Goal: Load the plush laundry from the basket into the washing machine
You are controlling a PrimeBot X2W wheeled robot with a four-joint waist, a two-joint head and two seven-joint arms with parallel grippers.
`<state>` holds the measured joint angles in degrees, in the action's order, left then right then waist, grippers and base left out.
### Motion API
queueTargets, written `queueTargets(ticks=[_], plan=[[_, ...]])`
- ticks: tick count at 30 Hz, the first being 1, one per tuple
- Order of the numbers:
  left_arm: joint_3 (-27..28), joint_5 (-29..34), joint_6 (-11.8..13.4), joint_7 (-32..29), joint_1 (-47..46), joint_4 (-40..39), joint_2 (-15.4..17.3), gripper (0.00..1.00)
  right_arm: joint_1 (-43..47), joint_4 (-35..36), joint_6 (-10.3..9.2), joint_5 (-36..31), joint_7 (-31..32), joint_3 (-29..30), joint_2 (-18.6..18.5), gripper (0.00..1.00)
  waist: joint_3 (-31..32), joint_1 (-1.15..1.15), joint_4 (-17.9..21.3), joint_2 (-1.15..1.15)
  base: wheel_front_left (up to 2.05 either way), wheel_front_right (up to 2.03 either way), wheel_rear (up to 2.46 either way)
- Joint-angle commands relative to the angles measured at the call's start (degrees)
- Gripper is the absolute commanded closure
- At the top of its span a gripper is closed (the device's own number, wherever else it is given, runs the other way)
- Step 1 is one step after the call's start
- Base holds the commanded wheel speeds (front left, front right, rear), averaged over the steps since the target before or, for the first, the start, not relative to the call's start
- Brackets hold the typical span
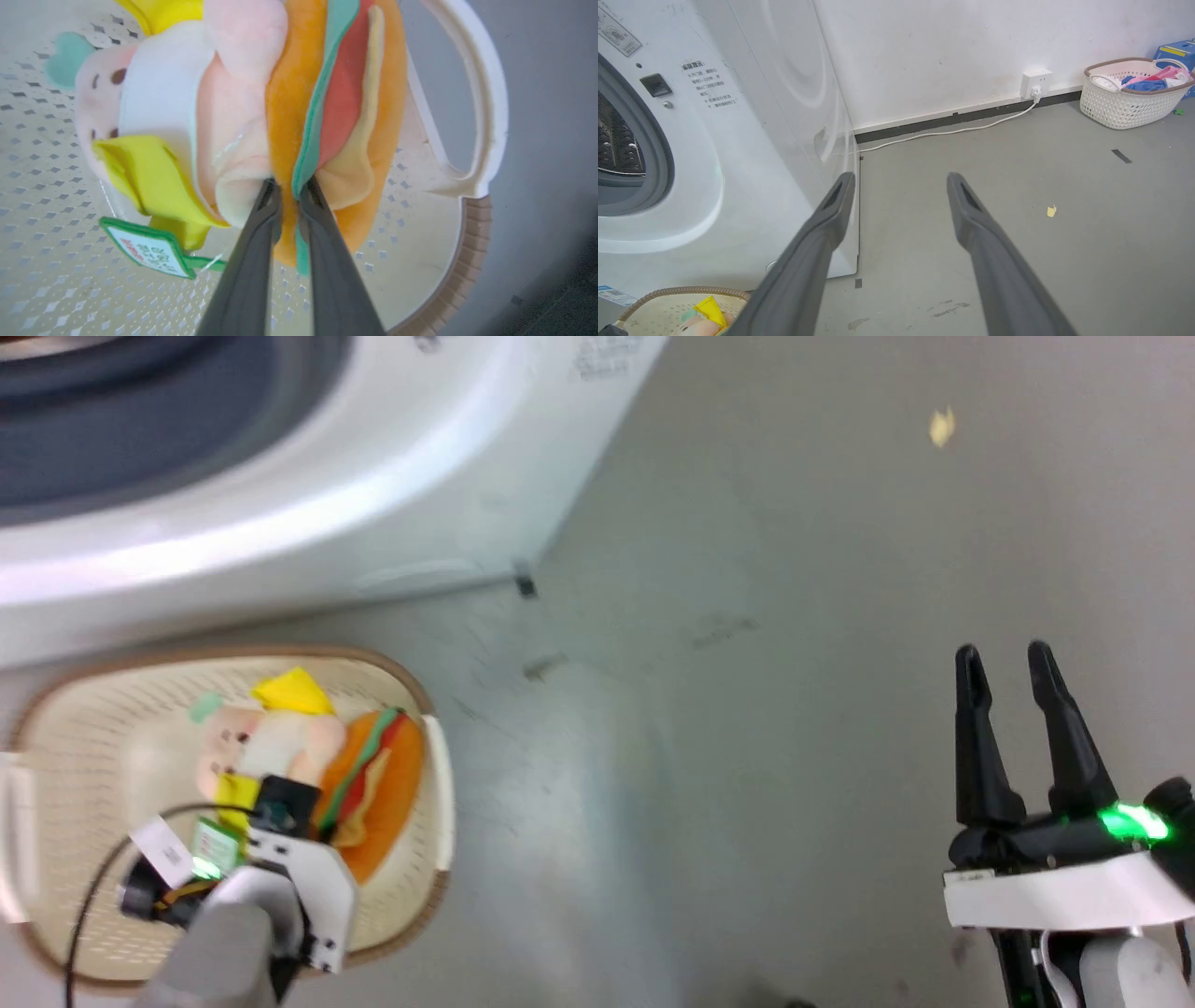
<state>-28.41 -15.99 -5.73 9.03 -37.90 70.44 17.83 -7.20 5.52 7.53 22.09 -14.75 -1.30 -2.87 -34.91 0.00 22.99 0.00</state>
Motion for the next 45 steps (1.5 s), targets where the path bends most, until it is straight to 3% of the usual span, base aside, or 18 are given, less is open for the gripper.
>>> queueTargets(ticks=[1, 9, 11, 12, 13, 20, 27, 37, 41, 45], plan=[[0.4, -0.9, -0.1, 2.0, 1.8, 0.2, -1.0, 1.00, 1.1, -0.4, -0.04, -1.2, -0.2, 0.6, 0.0, 0.00, 9.0, 0.00, -6.3, 0.00, 0.00, 0.00, 0.00], [1.7, -3.1, -0.1, 5.8, 7.6, -3.7, -4.4, 1.00, 4.7, -1.9, -0.04, -4.5, -0.2, 2.7, 0.0, 0.00, 18.4, 0.00, -13.0, 0.00, 0.00, 0.00, 0.00], [3.6, -3.7, 1.1, 5.9, 11.1, -11.3, -4.8, 1.00, 6.3, -2.1, -0.04, -5.2, -0.2, 3.3, 0.0, 0.00, 21.4, 0.00, -15.4, 0.00, 0.00, 0.00, 0.00], [3.6, -3.7, 1.1, 5.9, 11.1, -11.3, -4.8, 1.00, 6.3, -2.1, -0.04, -5.2, -0.2, 3.3, 0.0, 0.00, 21.4, 0.00, -15.4, 0.00, 0.00, 0.00, 0.00], [4.9, -3.5, 2.1, 5.9, 14.3, -17.2, -4.9, 1.00, 7.2, -2.1, -0.04, -5.6, -0.2, 3.7, 0.0, 0.00, 22.9, 0.00, -17.0, 0.00, 0.00, 0.00, 0.00], [8.8, -1.9, 4.9, 6.0, 23.3, -33.4, -6.4, 1.00, 9.9, -2.3, -0.04, -6.4, -0.2, 4.2, 0.0, 0.00, 26.8, 0.00, -20.4, 0.00, 0.00, 0.00, 0.00], [14.9, 0.0, 5.9, 6.0, 29.6, -49.2, -7.7, 1.00, 10.7, -2.0, -0.04, -7.2, -0.2, 3.2, 0.0, 0.00, 28.3, 0.00, -21.1, 0.00, 0.00, 0.00, 0.00], [21.9, 2.2, 3.8, 6.0, 25.8, -61.8, -8.0, 1.00, 9.5, 0.0, -0.04, -8.4, -0.2, 2.6, 0.0, 0.00, 22.4, 0.00, -19.4, 0.00, 0.00, 0.00, 0.00], [23.2, 1.9, 2.0, 5.3, 19.0, -61.4, -5.1, 1.00, 6.9, 1.1, -0.04, -8.1, -0.2, 1.3, 0.0, 0.00, 15.9, 0.00, -17.3, 0.00, 0.00, 0.00, 0.00], [23.5, 1.1, 0.5, 0.9, 10.5, -60.4, -1.5, 1.00, 4.9, 2.0, -0.04, -7.0, -0.2, 1.3, 0.0, 0.00, 9.9, 0.00, -15.3, 0.00, 0.00, 0.00, 0.00]])
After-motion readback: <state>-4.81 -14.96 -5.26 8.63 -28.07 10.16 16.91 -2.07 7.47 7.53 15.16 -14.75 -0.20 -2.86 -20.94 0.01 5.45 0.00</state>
